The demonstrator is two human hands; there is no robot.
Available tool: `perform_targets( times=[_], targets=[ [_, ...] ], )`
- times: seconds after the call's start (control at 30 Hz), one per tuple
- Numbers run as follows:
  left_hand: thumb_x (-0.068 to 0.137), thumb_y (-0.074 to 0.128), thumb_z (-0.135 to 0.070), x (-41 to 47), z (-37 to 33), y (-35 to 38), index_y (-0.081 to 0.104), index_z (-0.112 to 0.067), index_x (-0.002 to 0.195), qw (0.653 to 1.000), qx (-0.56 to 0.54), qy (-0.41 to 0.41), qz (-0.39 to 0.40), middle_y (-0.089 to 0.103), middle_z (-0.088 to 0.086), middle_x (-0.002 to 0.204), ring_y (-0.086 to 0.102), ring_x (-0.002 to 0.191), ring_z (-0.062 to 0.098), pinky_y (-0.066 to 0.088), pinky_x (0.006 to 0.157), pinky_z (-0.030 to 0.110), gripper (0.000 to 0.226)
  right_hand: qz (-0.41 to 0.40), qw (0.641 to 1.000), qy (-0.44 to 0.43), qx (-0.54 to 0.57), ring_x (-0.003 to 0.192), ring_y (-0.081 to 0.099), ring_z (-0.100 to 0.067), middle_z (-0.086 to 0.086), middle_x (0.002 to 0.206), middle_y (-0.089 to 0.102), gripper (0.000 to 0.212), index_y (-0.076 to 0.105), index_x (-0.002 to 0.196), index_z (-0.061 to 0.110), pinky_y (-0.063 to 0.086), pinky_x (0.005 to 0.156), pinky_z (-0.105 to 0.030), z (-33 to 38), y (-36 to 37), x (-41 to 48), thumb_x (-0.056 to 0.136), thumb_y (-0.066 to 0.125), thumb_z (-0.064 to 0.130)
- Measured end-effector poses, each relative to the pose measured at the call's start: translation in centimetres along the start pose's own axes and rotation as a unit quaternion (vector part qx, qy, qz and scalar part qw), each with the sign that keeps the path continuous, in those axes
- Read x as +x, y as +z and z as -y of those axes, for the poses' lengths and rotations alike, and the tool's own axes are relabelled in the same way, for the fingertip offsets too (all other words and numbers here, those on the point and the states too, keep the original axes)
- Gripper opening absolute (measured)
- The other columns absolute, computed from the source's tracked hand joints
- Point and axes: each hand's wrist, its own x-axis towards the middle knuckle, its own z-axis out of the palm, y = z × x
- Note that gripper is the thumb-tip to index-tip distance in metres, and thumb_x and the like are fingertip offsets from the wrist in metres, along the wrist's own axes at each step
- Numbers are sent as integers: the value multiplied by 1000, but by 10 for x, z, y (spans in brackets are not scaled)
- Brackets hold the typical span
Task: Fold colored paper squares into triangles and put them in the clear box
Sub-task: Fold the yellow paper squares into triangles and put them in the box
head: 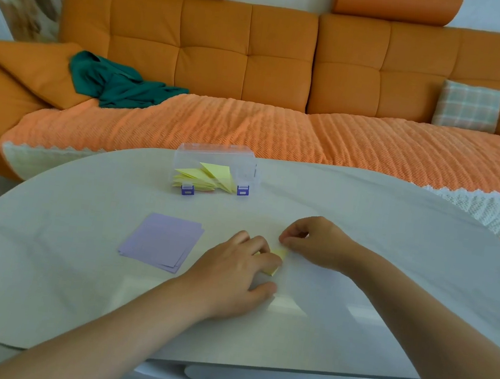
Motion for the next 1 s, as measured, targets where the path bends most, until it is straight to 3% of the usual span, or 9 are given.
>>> perform_targets(
  times=[0.13, 0.4, 0.5, 0.63, 0.8, 1.0],
  targets=[
    [94, 44, -52, 4, -3, 2, 53, -37, 134, 1000, -1, -9, -8, 46, -12, 124, 34, 114, 11, 37, 88, 25, 44, 12, 999, -2, -31, 70, 55, -6, 11, 82, 58, 19, 69, 88, 36, 48, 68, -22, 1, 3, -2, 75, 82, 42],
    [96, 49, -47, -14, 0, -2, 57, -37, 129, 998, -66, -7, 8, 43, -19, 129, 32, 124, 3, 37, 103, 26, 35, 20, 999, 5, -26, 68, 53, -6, 9, 81, 58, 18, 70, 85, 34, 41, 61, -19, 4, 2, -1, 75, 84, 38],
    [96, 51, -46, -21, 1, -4, 58, -38, 128, 997, -75, -4, 9, 42, -21, 136, 29, 129, 0, 31, 105, 21, 34, 20, 999, 6, -24, 69, 54, -7, 9, 81, 58, 18, 70, 85, 34, 40, 62, -19, 3, 2, 0, 75, 85, 38],
    [95, 48, -52, -28, 0, -5, 55, -41, 127, 998, -53, 2, 19, 39, -23, 143, 27, 131, -1, 33, 106, 24, 34, 24, 1000, 8, -19, 69, 54, -7, 9, 81, 58, 17, 71, 87, 34, 41, 62, -19, 4, 2, 0, 76, 84, 36],
    [89, 56, -51, -17, -2, -8, 50, -38, 118, 999, -47, -12, -21, 52, -19, 121, 43, 114, 8, 41, 93, 28, 32, 23, 999, -1, -22, 67, 54, -6, 10, 79, 58, 12, 71, 87, 36, 42, 61, -20, 5, 3, -2, 79, 80, 35],
    [86, 60, -54, 3, 3, -6, 56, -37, 121, 997, 4, -47, -64, 56, -14, 115, 46, 109, 13, 35, 94, 29, 40, 18, 997, -36, -59, 76, 58, -5, 13, 87, 59, 8, 70, 87, 42, 49, 66, -22, 4, 6, -9, 80, 73, 39]
  ],
)
